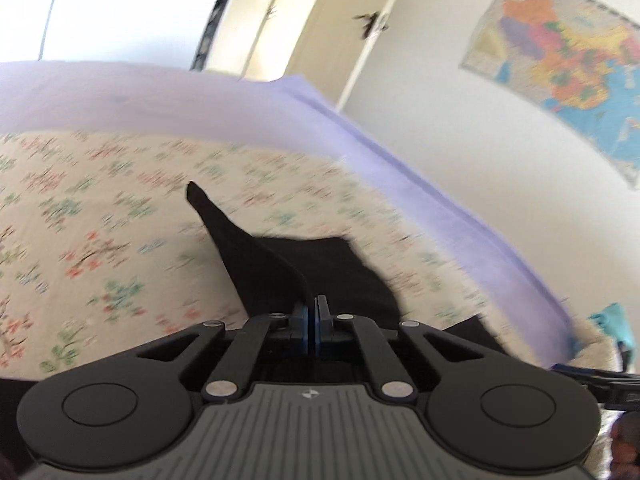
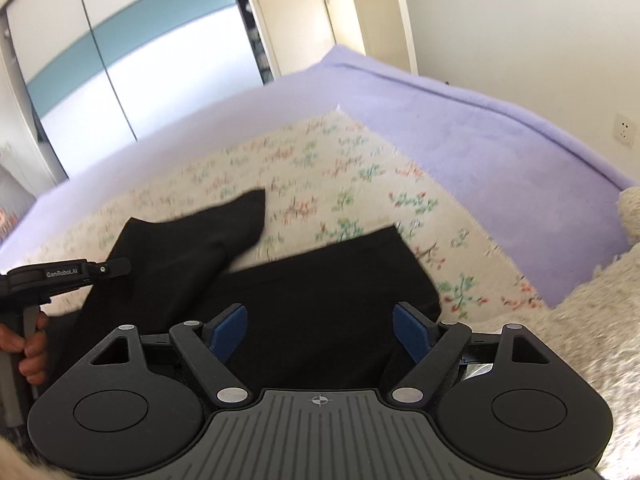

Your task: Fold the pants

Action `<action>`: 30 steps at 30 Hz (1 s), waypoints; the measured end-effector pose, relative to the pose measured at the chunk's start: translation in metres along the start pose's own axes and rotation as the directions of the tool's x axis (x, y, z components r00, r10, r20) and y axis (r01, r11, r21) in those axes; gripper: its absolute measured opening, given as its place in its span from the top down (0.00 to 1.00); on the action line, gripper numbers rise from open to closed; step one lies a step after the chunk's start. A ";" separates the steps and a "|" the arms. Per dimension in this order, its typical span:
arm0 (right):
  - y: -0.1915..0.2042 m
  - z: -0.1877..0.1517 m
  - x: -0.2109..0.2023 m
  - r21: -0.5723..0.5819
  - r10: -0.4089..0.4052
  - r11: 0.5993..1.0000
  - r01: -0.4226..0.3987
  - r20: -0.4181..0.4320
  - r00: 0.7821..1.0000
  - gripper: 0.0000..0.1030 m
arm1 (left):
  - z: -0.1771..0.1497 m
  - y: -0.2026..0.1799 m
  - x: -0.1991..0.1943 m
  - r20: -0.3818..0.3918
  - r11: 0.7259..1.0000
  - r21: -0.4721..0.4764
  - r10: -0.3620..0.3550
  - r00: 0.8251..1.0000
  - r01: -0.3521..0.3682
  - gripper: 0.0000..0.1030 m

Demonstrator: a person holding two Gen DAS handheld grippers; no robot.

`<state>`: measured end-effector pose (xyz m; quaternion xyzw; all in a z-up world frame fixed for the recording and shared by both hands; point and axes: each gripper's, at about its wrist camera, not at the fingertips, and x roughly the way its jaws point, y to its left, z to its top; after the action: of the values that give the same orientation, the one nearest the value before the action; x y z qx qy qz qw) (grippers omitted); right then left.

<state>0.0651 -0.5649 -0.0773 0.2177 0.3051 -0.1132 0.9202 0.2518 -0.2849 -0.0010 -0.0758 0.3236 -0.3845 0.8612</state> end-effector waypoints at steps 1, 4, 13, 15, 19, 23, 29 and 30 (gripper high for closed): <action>-0.003 0.002 -0.003 0.012 0.006 1.000 -0.006 0.007 1.000 0.20 | 0.002 -0.009 -0.001 0.004 0.999 0.009 -0.036 0.999 0.036 0.53; -0.010 0.007 -0.009 0.049 0.024 0.998 -0.025 0.022 0.999 0.20 | 0.003 -0.040 -0.006 -0.009 0.989 0.061 -0.137 0.990 0.138 0.53; -0.016 0.022 -0.025 0.135 0.108 0.983 -0.121 0.095 0.990 0.19 | -0.043 -0.117 0.005 -0.184 0.923 0.139 -0.332 0.925 0.359 0.53; -0.018 0.024 -0.025 0.154 0.116 0.979 -0.131 0.104 0.988 0.19 | -0.060 -0.131 0.007 -0.242 0.905 0.171 -0.345 0.907 0.390 0.53; -0.021 0.025 -0.024 0.186 0.126 0.972 -0.143 0.103 0.987 0.19 | -0.092 -0.152 0.015 -0.386 0.856 0.221 -0.363 0.848 0.467 0.47; -0.018 0.023 -0.021 0.173 0.141 0.973 -0.154 0.085 0.986 0.19 | -0.114 -0.156 -0.001 -0.429 0.832 0.287 -0.331 0.841 0.474 0.24; -0.009 0.013 -0.015 0.093 0.171 0.981 -0.171 0.016 0.985 0.19 | -0.112 -0.126 -0.045 -0.348 0.873 0.289 -0.288 0.892 0.394 0.05; -0.005 0.011 -0.014 0.072 0.181 0.981 -0.180 -0.002 0.983 0.19 | -0.112 -0.119 -0.051 -0.333 0.880 0.298 -0.267 0.904 0.370 0.04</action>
<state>0.0580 -0.5735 -0.0629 0.2776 0.2840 -0.0391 0.9169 0.0845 -0.3179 -0.0171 0.0835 0.3513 -0.5808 0.7296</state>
